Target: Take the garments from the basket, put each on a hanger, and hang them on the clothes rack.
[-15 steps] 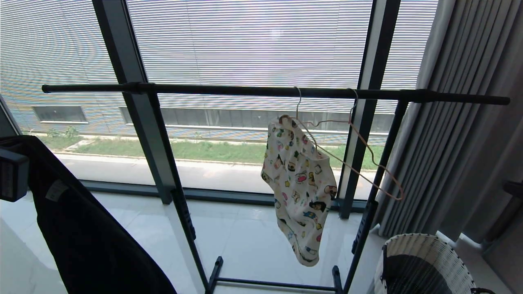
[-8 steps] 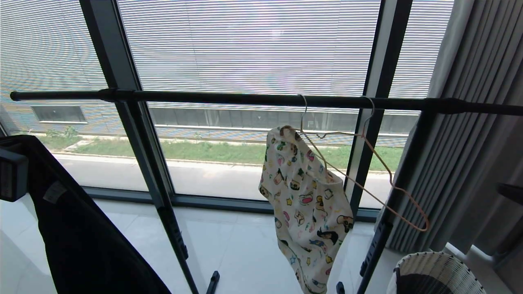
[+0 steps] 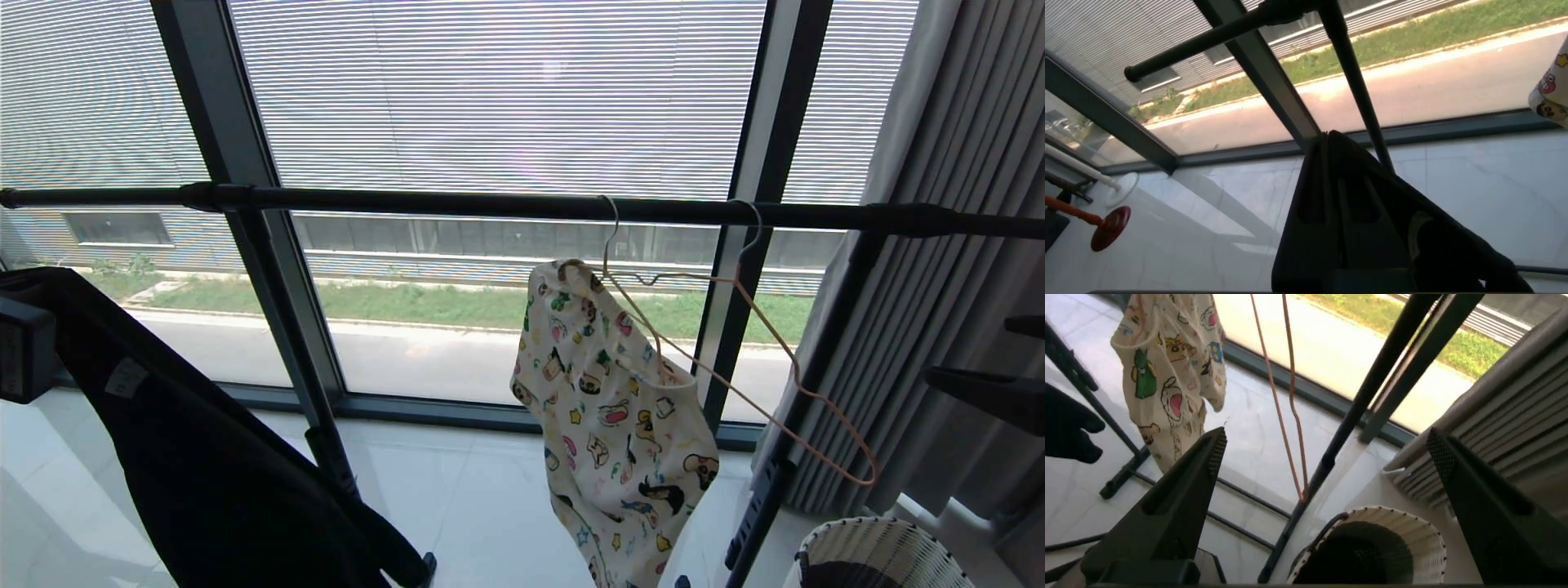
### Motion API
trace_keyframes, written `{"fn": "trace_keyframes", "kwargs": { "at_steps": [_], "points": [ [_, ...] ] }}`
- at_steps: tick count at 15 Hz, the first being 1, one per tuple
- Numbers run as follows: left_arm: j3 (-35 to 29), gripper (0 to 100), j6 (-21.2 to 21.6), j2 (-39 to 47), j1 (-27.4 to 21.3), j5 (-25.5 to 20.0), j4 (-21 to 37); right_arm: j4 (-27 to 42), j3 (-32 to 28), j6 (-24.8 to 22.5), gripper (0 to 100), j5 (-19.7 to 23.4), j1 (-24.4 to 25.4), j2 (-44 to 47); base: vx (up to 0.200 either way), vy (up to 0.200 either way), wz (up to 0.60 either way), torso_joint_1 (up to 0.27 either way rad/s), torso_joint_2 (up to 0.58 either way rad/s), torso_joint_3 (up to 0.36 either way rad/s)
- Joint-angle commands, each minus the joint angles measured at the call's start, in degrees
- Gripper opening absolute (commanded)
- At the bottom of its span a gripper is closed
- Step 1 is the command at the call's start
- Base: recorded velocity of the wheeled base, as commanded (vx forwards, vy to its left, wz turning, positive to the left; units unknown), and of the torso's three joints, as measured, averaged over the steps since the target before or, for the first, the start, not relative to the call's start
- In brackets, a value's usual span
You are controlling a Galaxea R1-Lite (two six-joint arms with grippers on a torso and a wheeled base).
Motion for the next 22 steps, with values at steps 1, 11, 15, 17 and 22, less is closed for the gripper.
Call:
{"fn": "trace_keyframes", "kwargs": {
  "at_steps": [1, 11, 15, 17, 22],
  "points": [
    [-0.2, 0, 0.0, -0.1, 0.0, 0.0, -0.1, -4.2, 1.8, 0.0, 100, 0.2, 2.3, 6.6, 0.0, 0.0, 0.0, 0.0, 0.0, 0.0],
    [0.0, 0, 0.0, -0.4, 0.0, 0.0, -0.1, -17.2, 1.8, 0.0, 100, 1.7, 3.7, 25.7, 0.0, 0.0, 0.0, 0.0, 0.0, 0.0],
    [0.1, 0, 0.0, -0.4, 0.0, 0.0, -0.1, -22.2, 1.7, 0.0, 100, 2.2, 2.3, 31.3, 0.0, 0.0, 0.0, 0.0, 0.0, 0.0],
    [0.1, 0, 0.0, -0.3, 0.0, 0.0, -0.1, -23.3, 1.5, -0.1, 100, 4.1, 1.7, 32.6, 0.0, 0.0, 0.0, 0.0, 0.0, 0.0],
    [1.0, 0, 0.0, -0.3, 0.0, 0.0, -0.1, -24.0, 1.1, 0.0, 100, 5.2, 1.1, 34.5, 0.0, 0.0, 0.0, 0.0, 0.0, 0.0]
  ]
}}
